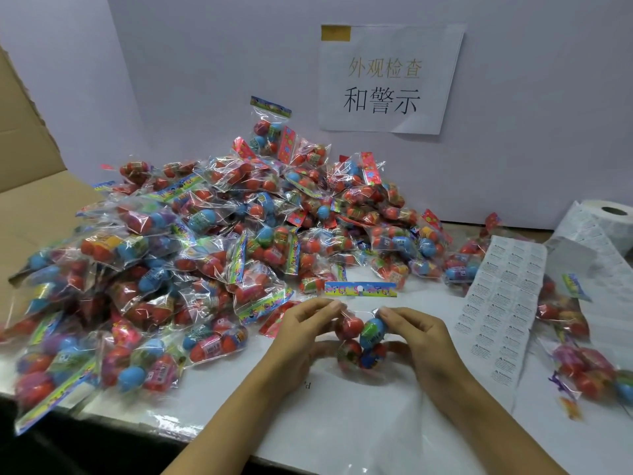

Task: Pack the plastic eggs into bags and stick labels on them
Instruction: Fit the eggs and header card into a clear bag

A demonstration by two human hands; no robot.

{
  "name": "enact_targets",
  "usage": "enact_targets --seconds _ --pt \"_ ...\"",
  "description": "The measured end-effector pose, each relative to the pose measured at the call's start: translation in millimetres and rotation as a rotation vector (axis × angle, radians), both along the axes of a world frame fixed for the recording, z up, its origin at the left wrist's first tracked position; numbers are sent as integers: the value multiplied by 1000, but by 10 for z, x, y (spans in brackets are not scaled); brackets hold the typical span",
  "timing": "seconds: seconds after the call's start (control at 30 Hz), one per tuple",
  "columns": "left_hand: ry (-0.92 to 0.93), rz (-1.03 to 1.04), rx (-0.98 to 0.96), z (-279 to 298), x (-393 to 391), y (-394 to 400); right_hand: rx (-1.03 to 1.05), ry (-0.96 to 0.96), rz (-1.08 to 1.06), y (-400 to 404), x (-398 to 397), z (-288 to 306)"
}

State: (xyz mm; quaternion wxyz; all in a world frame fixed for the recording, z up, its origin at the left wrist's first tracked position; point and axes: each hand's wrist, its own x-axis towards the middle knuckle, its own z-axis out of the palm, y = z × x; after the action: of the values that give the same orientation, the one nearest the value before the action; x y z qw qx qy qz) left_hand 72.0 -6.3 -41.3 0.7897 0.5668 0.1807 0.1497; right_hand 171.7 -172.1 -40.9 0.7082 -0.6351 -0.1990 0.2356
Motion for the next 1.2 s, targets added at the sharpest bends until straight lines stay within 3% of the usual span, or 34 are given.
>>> enact_targets --seconds 0.57,1.0,1.2 --pt "-119 79 -86 -16 6 27 75 49 -72 22 29 -2" --pt "-29 86 22 -54 24 21 116 84 -91 -4 71 9" --pt "-59 183 -49 -74 38 72 153 122 -159 -67 132 70"
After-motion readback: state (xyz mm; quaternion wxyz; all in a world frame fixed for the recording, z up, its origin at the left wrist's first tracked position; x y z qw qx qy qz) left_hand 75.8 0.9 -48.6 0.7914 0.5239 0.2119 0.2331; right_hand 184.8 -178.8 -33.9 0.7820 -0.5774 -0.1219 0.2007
